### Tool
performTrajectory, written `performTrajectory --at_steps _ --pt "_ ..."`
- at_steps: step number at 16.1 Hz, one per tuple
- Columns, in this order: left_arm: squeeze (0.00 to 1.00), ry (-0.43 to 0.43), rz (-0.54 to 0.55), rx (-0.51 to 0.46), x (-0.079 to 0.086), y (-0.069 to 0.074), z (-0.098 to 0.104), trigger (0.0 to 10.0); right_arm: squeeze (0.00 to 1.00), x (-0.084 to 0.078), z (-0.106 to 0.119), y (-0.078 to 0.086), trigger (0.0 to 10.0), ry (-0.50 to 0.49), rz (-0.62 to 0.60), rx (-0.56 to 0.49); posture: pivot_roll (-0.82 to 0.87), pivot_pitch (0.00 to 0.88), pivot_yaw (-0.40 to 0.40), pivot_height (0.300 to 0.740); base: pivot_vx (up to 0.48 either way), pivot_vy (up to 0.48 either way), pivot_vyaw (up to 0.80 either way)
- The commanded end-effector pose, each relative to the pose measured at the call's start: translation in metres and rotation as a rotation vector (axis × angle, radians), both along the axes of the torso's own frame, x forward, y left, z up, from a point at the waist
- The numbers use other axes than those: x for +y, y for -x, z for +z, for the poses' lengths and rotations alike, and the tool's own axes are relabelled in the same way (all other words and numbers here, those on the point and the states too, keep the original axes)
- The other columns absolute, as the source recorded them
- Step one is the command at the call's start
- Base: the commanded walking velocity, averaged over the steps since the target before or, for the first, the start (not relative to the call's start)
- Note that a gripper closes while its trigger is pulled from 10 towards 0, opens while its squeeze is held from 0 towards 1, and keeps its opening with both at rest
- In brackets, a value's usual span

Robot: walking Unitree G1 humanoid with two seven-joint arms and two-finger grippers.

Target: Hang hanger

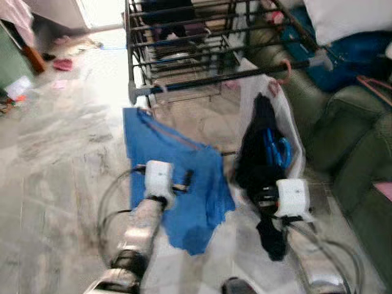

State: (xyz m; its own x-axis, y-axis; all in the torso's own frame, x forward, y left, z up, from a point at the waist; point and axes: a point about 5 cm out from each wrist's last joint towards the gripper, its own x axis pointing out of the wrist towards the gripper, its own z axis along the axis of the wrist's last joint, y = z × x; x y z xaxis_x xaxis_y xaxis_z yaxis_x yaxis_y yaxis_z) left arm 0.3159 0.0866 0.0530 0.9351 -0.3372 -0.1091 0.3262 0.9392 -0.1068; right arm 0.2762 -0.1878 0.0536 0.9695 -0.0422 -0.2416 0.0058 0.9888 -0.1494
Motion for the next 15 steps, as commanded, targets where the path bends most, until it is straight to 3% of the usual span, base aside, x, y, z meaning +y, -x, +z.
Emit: performTrajectory --at_steps 1,7,10,13,15 --pt "0.0 -0.026 0.039 -0.01 0.015 -0.003 0.002 10.0 0.0 0.001 0.013 -0.009 10.0 -0.02 -0.002 -0.051 -0.19 0.155 0.064 0.74 0.401 0.0 0.0" --pt "0.0 -0.053 0.079 -0.005 0.03 0.0 -0.002 10.0 0.0 0.007 0.001 -0.003 10.0 -0.069 0.076 0.044 -0.19 0.184 0.072 0.74 0.386 0.0 0.0" --pt "0.0 -0.064 0.14 -0.044 0.046 0.005 0.001 10.0 0.0 0.018 -0.006 0.004 10.0 -0.075 0.154 0.096 -0.19 0.202 0.079 0.74 0.0 0.0 0.0" --pt "0.0 -0.119 0.179 -0.018 0.06 0.019 -0.011 10.0 0.0 0.03 -0.013 0.012 10.0 -0.079 0.259 0.157 -0.19 0.209 0.073 0.74 0.0 0.0 0.0" --pt "0.0 -0.121 0.182 -0.022 0.062 0.022 -0.01 10.0 0.0 0.032 -0.008 0.011 10.0 -0.076 0.313 0.155 -0.18 0.227 0.079 0.74 0.0 0.0 0.0"
